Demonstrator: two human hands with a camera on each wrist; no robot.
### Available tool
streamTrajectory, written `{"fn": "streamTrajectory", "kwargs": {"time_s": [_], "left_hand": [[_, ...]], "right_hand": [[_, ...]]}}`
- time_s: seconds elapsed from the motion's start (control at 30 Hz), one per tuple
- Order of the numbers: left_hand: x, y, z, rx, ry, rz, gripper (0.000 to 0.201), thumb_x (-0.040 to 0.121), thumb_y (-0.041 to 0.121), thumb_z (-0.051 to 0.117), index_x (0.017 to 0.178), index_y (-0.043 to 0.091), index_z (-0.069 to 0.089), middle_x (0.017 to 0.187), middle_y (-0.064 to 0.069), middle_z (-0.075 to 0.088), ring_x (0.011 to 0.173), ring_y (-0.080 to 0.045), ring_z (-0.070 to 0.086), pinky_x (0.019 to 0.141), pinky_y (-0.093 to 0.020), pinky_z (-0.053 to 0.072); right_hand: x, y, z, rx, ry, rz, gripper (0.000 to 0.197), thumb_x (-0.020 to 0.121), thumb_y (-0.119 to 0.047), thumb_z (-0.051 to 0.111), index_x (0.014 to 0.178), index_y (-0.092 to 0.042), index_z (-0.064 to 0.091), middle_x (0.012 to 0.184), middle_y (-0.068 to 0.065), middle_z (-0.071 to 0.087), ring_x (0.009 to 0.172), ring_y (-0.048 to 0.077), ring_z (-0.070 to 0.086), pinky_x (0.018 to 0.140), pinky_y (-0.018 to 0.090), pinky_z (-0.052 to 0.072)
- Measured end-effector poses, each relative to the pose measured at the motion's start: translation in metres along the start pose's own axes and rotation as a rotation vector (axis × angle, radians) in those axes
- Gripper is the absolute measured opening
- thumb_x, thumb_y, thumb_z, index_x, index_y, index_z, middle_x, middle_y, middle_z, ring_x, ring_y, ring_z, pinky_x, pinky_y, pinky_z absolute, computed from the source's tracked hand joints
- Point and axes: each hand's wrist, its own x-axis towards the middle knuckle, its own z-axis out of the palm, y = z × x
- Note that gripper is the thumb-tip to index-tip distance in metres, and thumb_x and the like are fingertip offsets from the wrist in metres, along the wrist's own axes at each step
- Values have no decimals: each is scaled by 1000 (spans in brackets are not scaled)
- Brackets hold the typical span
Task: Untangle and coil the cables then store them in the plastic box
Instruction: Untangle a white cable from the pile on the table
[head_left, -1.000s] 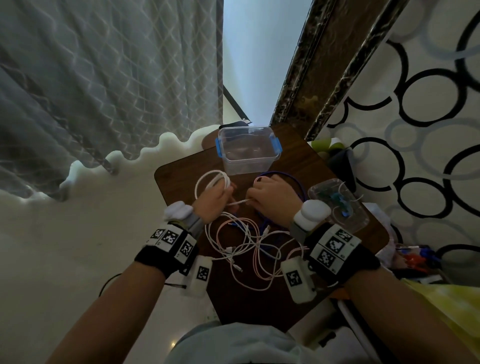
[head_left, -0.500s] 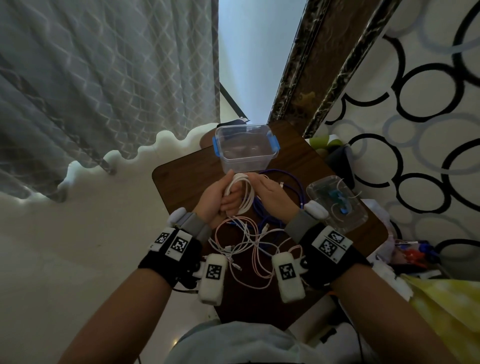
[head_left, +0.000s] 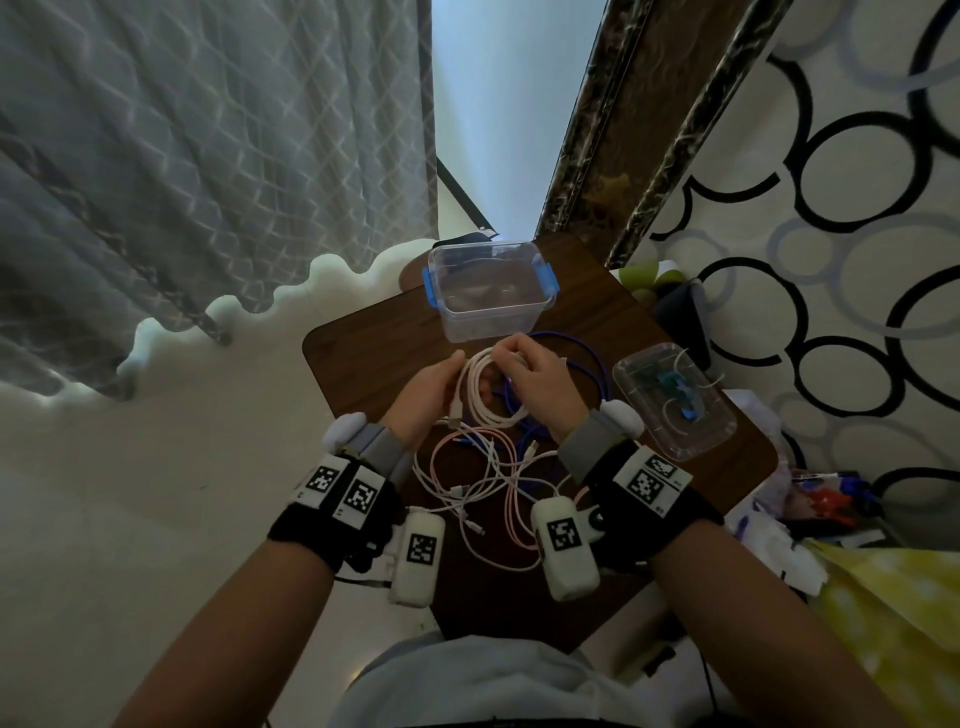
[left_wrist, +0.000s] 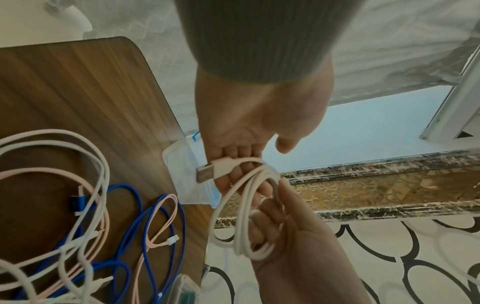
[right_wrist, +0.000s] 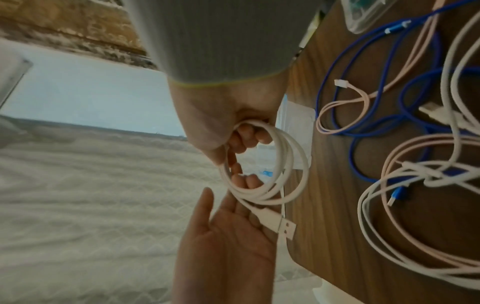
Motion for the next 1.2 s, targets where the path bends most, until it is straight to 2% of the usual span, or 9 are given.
{"fn": "streamTrajectory", "kwargs": {"time_s": [0.17,0.3,0.4,0.53,0.63,0.73,0.9,1.0,1.2], "left_hand": [[-17,15,-39,44,21,-35,54,96,49,30,79,10,64,61,-3,60,60,-18,58,76,-37,50],[-48,16,-75,-354,-124,-29,39,98,28,31,78,8,58,58,0,56,52,-11,54,63,-28,50],[-66,15,-96,-431,-189,15,37,96,21,27,76,8,55,55,2,50,50,-10,48,60,-25,52],[-78,12,-106,-417,-186,55,38,97,21,27,66,12,46,48,6,28,42,-6,29,58,-24,41],[-83,8,-111,-399,-175,74,40,100,22,23,67,13,43,43,11,28,38,-3,26,50,-19,36],[-84,7,-117,-447,-118,84,40,100,25,26,65,15,43,43,11,30,37,-3,25,39,-14,26],[-84,10,-118,-303,3,125,40,100,26,30,64,15,43,40,11,31,34,-2,24,35,-14,19],[-85,13,-122,-291,9,154,40,100,28,31,64,15,43,40,12,31,34,-2,23,34,-13,19],[-91,19,-129,-295,86,282,39,101,28,29,67,14,43,41,12,33,37,-1,27,38,-14,27]], "right_hand": [[-2,-22,43,-42,-73,-114,5,94,-29,51,91,-28,46,85,4,64,80,18,65,77,38,54],[-8,-47,77,-163,-97,-282,7,96,-23,47,91,-21,43,74,-6,57,66,0,58,66,25,48],[-13,-59,98,-154,-170,-336,9,96,-21,48,88,-24,45,77,-3,61,70,7,62,69,28,53],[-19,-60,121,-113,-141,-324,5,96,-19,47,93,-17,50,79,-3,60,76,7,59,77,33,50],[-24,-59,134,-72,-85,-272,11,99,-17,40,93,-15,49,74,-5,53,63,-6,51,68,19,42],[-27,-59,144,40,-10,-167,19,101,-19,35,84,-19,45,69,0,49,52,0,49,58,23,42],[-33,-57,139,-118,13,-193,20,100,-20,38,101,-7,53,82,-2,59,73,5,56,67,15,45],[-28,-57,114,-302,87,-248,19,96,-21,48,109,-10,58,96,-4,60,86,5,56,72,10,43],[-10,-49,64,-493,388,-184,18,92,-13,54,107,-7,61,101,11,65,95,24,61,85,36,48]]}}
